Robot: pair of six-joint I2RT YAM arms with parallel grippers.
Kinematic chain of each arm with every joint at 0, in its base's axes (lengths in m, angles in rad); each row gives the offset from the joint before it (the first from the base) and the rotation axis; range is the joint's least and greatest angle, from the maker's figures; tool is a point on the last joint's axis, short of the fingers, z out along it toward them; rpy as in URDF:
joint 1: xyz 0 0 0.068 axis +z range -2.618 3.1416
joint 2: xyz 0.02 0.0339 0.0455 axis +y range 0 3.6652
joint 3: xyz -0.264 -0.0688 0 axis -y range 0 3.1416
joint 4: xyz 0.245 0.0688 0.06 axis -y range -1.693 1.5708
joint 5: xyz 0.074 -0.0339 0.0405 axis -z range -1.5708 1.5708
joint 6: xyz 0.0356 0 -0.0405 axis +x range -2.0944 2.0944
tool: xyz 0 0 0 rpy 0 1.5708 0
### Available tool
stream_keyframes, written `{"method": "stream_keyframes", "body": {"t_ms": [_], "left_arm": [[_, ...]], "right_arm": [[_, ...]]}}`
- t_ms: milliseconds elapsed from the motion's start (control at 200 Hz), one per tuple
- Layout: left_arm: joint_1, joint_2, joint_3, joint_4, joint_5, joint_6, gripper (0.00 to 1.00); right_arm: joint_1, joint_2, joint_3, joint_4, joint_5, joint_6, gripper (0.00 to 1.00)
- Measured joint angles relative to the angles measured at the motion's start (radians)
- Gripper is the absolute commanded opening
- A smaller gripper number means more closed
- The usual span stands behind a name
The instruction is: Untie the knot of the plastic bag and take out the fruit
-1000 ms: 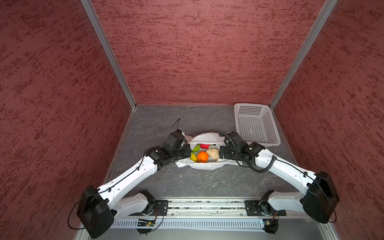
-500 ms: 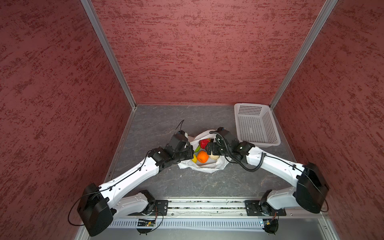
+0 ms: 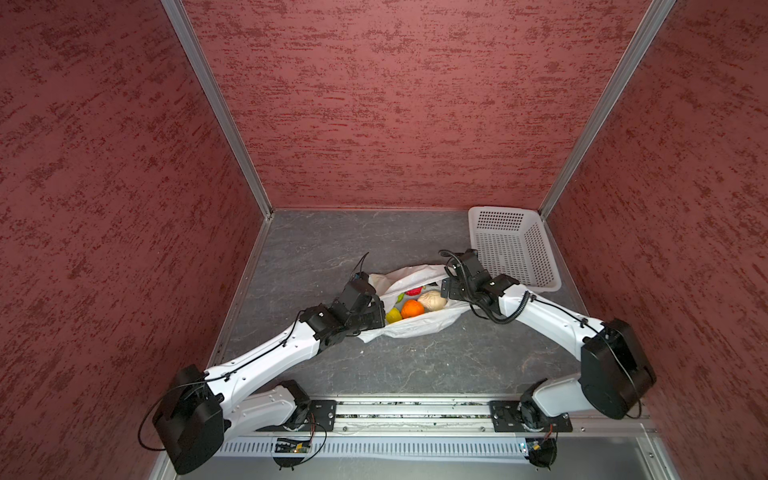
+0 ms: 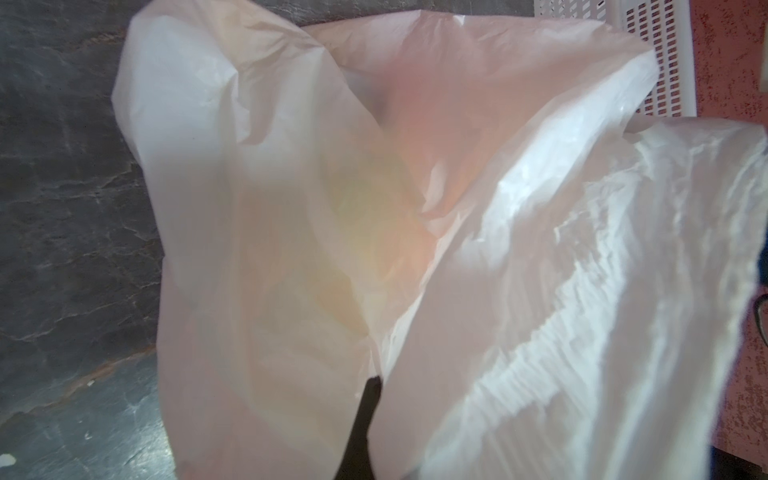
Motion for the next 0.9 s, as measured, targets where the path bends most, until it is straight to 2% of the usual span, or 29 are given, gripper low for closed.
{"method": "stream_keyframes", "body": {"t_ms": [195, 361, 681, 902], "left_arm": [[0.000, 0.024, 0.045, -0.019, -0.016, 0.011, 0.00], [-0.003, 0.045, 0.092, -0.019, -0.018, 0.016, 0.00], [-0.003, 0.045, 0.108, -0.018, -0.021, 0.015, 0.00], [-0.003, 0.043, 0.108, -0.018, -0.022, 0.011, 0.00]], "right_arm": [[0.027, -0.019, 0.014, -0.030, -0.108, -0.053, 0.98], [0.120, -0.037, 0.089, -0.090, -0.166, -0.090, 0.98], [0.282, -0.067, 0.113, -0.122, -0.185, -0.114, 0.98], [0.350, -0.067, 0.003, -0.106, -0.167, -0.114, 0.98]]}}
